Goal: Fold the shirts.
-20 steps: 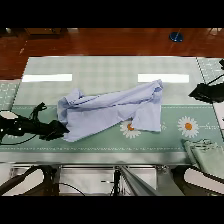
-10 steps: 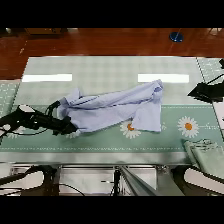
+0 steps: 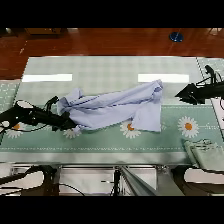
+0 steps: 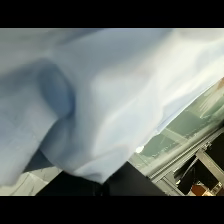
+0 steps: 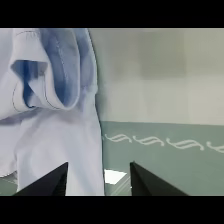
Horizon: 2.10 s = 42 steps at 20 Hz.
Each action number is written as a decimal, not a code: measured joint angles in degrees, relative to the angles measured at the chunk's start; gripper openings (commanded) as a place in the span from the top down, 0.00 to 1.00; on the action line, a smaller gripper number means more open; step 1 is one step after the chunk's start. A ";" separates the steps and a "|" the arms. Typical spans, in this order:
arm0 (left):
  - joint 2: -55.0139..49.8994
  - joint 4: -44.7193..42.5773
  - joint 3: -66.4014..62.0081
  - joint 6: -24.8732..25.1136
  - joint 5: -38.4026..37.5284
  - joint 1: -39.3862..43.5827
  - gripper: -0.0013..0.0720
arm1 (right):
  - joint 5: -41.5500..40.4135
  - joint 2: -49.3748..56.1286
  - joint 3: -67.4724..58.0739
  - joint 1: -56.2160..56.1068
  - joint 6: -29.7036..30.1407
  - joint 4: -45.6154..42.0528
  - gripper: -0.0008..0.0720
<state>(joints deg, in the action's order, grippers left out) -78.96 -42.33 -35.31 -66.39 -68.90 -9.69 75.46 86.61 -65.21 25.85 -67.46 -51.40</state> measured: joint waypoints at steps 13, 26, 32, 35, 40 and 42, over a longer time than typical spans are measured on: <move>0.00 0.35 -0.09 1.07 -2.64 0.00 0.94 | -2.27 11.52 -0.07 -10.10 1.60 2.08 0.40; 5.40 3.02 -9.70 2.62 -8.28 0.02 0.94 | -6.88 -3.30 -2.47 -8.87 0.98 1.25 0.96; 18.58 10.45 -35.21 2.64 -12.37 0.00 0.94 | -7.28 -23.43 -14.14 -6.95 2.05 14.78 0.96; 24.17 12.04 -52.24 1.90 -11.82 -0.63 0.94 | -10.67 -30.91 -24.57 -6.78 0.33 17.59 0.96; 29.92 6.47 -74.66 -2.84 -8.96 -3.82 0.94 | -16.61 -37.64 -41.94 -6.67 -7.93 11.61 0.96; 31.89 2.49 -79.87 -5.22 -8.39 -4.63 0.94 | -17.92 -38.93 -47.43 -6.67 -11.82 7.56 0.96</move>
<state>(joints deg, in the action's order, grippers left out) -47.07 -39.83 -115.18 -71.61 -77.30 -14.33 57.54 47.68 -112.64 19.18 -79.29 -43.83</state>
